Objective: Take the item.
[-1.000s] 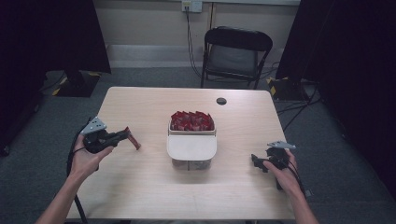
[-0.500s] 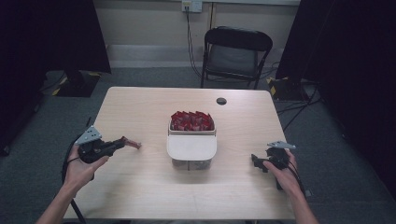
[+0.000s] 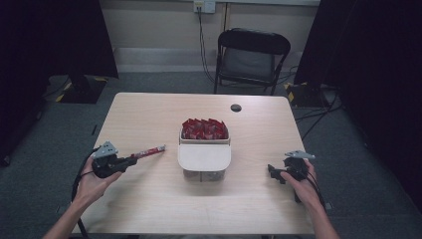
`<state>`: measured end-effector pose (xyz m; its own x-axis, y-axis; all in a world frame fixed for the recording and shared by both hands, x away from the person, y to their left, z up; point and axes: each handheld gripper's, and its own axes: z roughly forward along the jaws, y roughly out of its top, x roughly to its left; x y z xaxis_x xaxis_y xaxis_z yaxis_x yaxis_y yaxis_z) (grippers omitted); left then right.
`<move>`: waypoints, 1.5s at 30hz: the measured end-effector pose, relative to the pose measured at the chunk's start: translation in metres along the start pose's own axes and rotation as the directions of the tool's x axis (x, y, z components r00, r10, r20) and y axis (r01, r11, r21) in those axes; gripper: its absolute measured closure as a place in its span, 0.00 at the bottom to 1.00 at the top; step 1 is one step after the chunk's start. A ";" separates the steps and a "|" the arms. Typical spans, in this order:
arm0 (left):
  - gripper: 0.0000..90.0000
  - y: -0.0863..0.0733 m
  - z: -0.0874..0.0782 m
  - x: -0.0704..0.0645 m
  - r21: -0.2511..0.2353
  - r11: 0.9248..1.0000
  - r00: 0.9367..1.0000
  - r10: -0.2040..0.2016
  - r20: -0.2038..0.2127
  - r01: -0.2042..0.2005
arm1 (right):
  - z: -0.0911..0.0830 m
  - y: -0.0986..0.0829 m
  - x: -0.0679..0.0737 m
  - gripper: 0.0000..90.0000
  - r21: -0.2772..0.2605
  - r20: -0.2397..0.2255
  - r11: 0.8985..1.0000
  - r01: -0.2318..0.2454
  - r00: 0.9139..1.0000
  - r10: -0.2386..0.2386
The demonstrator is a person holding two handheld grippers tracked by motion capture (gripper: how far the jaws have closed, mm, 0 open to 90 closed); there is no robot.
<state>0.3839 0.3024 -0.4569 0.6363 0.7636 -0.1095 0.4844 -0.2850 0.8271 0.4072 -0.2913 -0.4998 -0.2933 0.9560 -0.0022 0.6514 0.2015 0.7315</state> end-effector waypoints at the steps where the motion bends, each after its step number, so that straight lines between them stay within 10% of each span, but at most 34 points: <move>1: 0.98 0.001 0.003 0.000 0.002 1.000 1.000 -0.001 0.003 0.001 | 0.000 0.000 0.000 0.14 0.000 0.000 1.000 -0.001 1.000 0.001; 21: 0.88 -0.003 0.038 0.001 0.090 0.996 0.999 -0.032 0.040 0.028 | 0.000 0.000 0.000 0.14 0.000 0.000 1.000 -0.001 1.000 0.001; 36: 0.52 0.002 0.035 -0.009 0.045 0.998 0.999 -0.041 0.027 0.040 | 0.000 0.000 0.000 0.14 0.000 0.000 1.000 0.000 1.000 0.000; 45: 0.48 0.003 0.023 -0.015 0.037 0.999 1.000 -0.021 0.018 0.020 | 0.000 0.000 0.000 0.14 0.000 0.000 1.000 0.000 1.000 0.000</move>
<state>0.3897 0.2769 -0.4650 0.6371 0.7586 -0.1365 0.5189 -0.2911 0.8038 0.4073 -0.2913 -0.4998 -0.2933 0.9560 -0.0020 0.6516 0.2015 0.7313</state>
